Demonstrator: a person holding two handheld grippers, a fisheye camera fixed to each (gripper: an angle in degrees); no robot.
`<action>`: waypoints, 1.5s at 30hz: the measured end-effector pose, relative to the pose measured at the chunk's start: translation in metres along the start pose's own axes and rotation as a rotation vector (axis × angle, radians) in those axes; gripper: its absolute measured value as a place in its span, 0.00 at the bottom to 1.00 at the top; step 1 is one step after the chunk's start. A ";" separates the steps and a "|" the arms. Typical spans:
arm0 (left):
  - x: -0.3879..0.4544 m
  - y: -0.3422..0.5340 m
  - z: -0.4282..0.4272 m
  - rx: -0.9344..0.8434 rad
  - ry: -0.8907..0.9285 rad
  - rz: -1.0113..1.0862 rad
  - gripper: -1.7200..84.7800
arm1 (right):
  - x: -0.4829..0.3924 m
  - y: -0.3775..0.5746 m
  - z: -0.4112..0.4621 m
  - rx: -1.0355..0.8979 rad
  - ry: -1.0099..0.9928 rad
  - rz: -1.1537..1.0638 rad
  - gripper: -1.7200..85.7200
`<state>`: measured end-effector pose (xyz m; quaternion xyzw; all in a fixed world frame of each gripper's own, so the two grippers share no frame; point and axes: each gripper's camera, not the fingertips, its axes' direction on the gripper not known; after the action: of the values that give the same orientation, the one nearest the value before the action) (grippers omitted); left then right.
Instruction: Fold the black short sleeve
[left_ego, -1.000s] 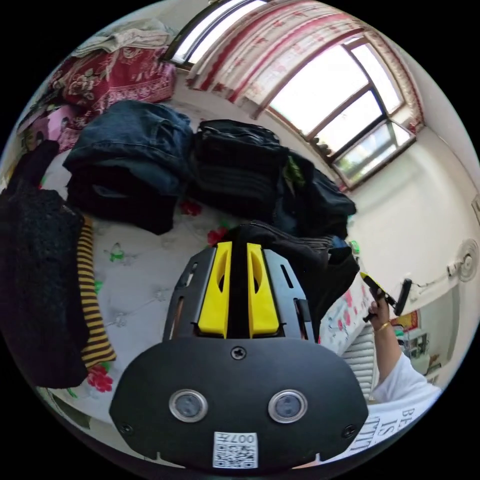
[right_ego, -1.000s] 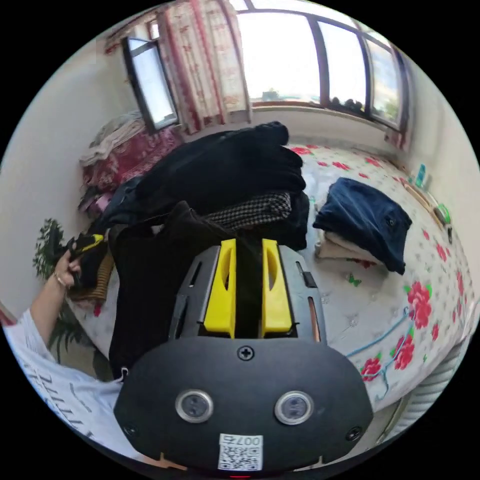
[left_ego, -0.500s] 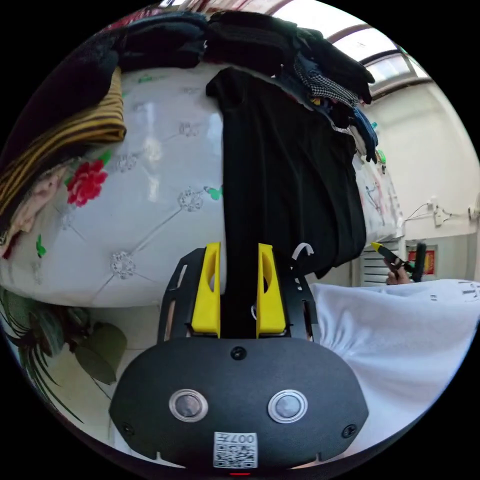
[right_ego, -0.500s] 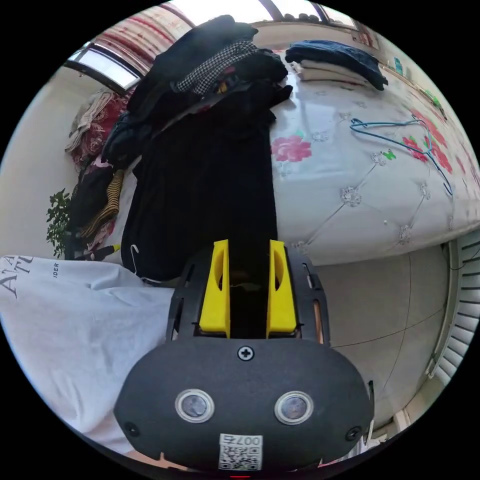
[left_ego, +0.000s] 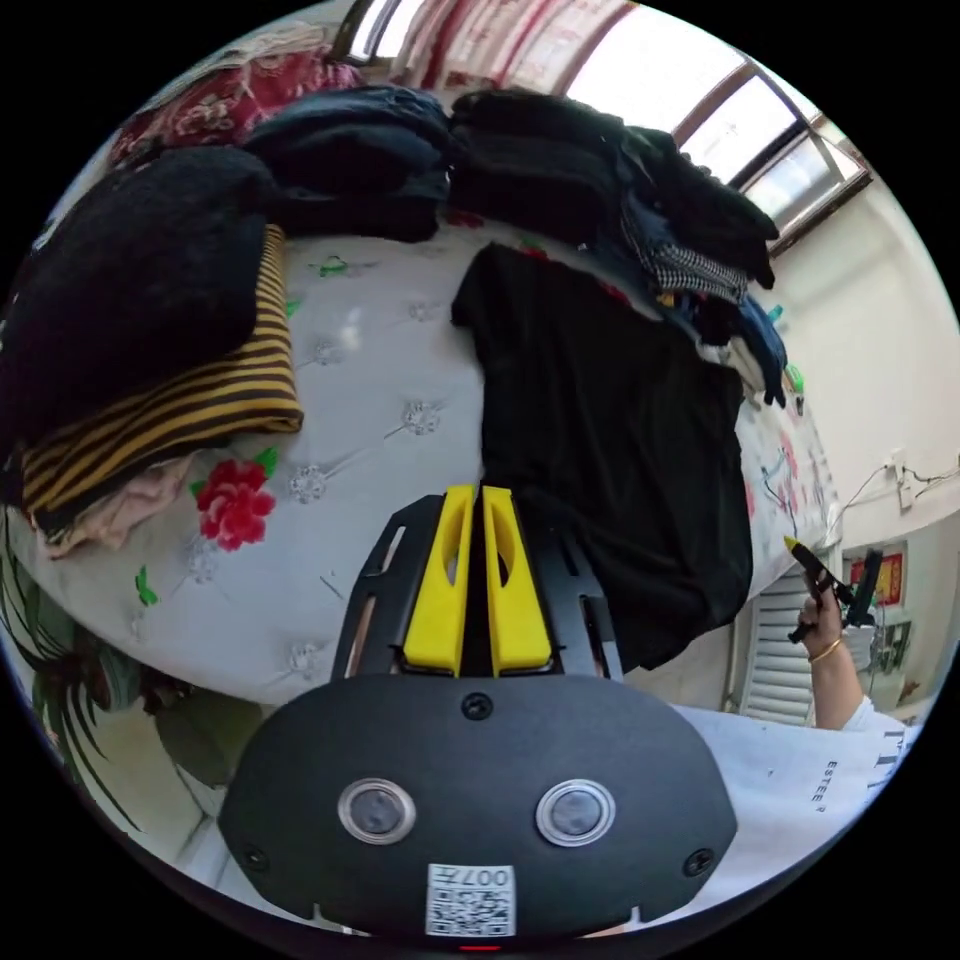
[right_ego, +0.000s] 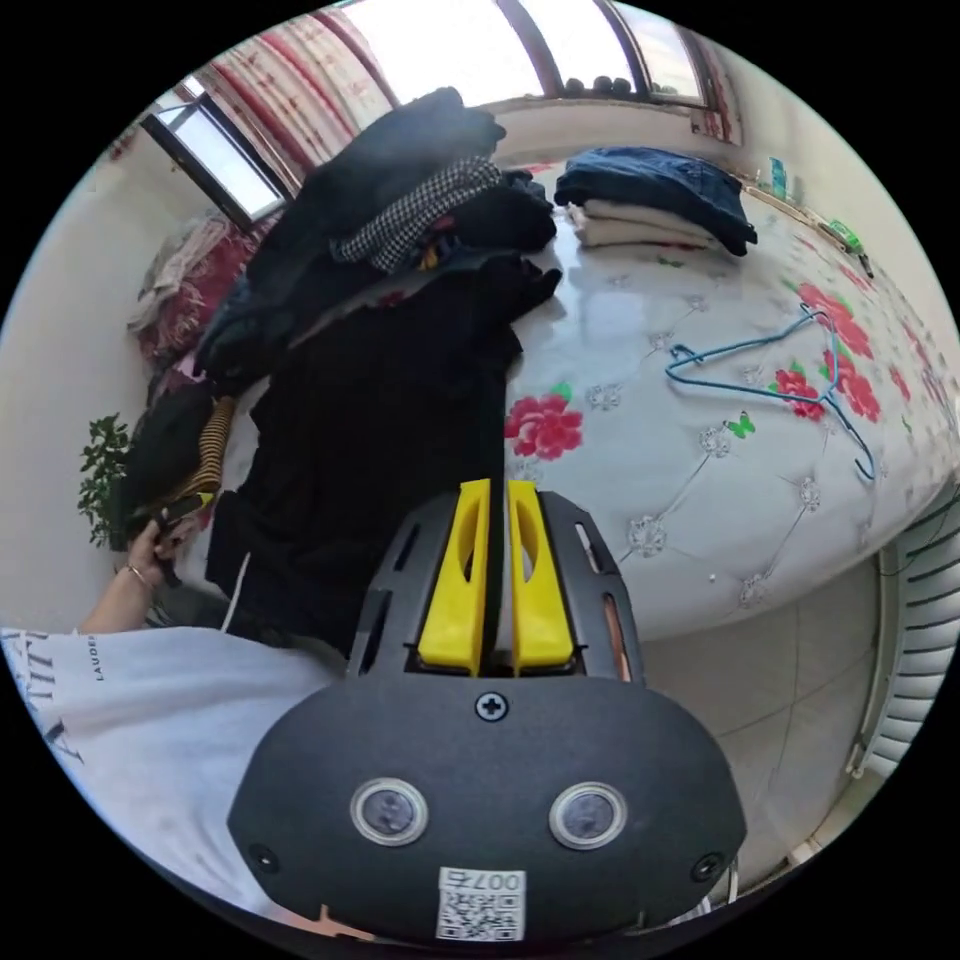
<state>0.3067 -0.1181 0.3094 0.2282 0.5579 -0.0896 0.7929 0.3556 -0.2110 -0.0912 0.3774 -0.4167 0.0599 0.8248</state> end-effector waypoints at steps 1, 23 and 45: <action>-0.002 0.013 -0.017 0.047 -0.008 -0.015 0.05 | 0.007 0.008 -0.013 0.023 -0.052 -0.012 0.06; -0.037 0.134 -0.124 -0.043 0.009 -0.028 0.01 | 0.049 0.134 -0.034 -0.255 -0.534 -0.170 0.02; -0.074 -0.051 -0.422 0.608 0.701 0.019 0.01 | 0.029 -0.086 -0.323 0.351 -0.686 -0.268 0.02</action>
<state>-0.0964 0.0232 0.2493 0.4718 0.7387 -0.1592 0.4543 0.6171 -0.0608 -0.2381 0.5616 -0.5982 -0.1075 0.5615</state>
